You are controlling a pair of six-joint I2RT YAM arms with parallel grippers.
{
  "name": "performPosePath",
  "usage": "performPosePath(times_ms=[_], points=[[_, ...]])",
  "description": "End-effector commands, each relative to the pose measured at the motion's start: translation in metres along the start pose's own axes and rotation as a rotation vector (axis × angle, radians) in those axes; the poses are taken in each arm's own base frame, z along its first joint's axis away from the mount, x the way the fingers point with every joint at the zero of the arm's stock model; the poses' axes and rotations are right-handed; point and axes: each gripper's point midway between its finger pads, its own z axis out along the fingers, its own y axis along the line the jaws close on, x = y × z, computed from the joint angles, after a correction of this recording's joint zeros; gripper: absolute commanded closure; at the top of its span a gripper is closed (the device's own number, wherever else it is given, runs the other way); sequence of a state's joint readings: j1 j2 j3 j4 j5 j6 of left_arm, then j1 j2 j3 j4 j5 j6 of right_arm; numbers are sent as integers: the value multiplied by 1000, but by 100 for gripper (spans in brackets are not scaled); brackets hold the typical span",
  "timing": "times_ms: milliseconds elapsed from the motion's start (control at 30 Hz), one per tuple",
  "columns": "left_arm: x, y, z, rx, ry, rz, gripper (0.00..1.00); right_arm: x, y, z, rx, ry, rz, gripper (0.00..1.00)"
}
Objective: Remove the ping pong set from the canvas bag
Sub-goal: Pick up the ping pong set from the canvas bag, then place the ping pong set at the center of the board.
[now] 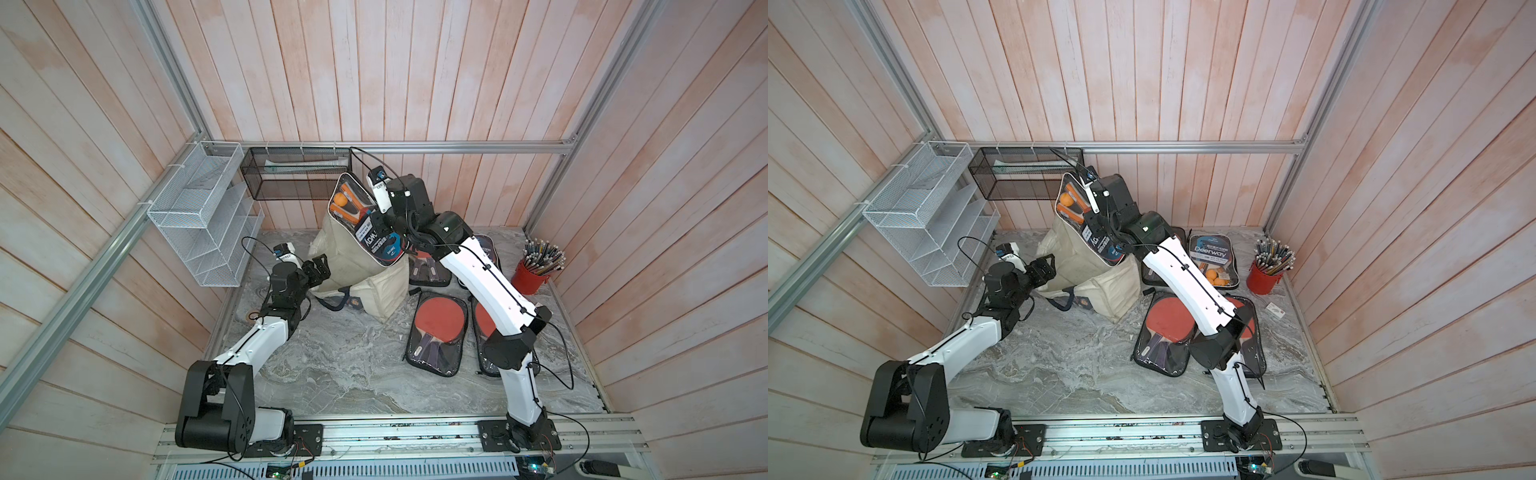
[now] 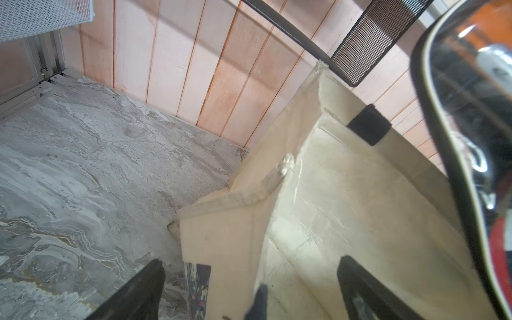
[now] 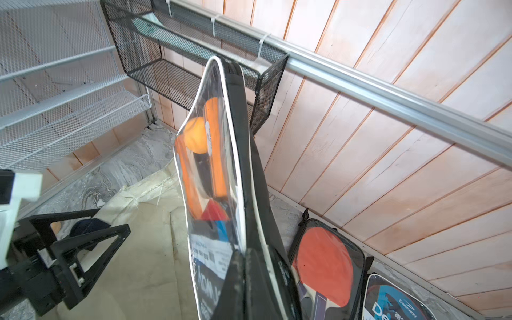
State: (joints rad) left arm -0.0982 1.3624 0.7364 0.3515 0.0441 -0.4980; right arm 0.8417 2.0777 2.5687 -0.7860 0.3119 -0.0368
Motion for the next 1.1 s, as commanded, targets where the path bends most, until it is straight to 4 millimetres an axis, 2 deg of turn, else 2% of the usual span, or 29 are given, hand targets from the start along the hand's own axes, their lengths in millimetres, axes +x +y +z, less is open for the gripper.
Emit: performPosePath(times_ms=[0,233,367,500,733,1067], points=[[-24,-9,-9,13,-65,15,0,-69,-19,-67,40,-212,44,100],[-43,-18,-19,27,-114,18,0,-84,-24,-109,61,-259,39,100],[-54,-22,-26,26,-139,29,0,-84,-26,-131,68,-263,43,100],[-64,-24,-32,24,-160,31,0,-76,-21,-151,53,-254,53,100],[-77,-27,-45,14,-197,25,0,-46,3,-176,0,-204,62,100],[-107,-22,-70,-42,-268,34,0,23,70,-200,-149,-105,66,100]])
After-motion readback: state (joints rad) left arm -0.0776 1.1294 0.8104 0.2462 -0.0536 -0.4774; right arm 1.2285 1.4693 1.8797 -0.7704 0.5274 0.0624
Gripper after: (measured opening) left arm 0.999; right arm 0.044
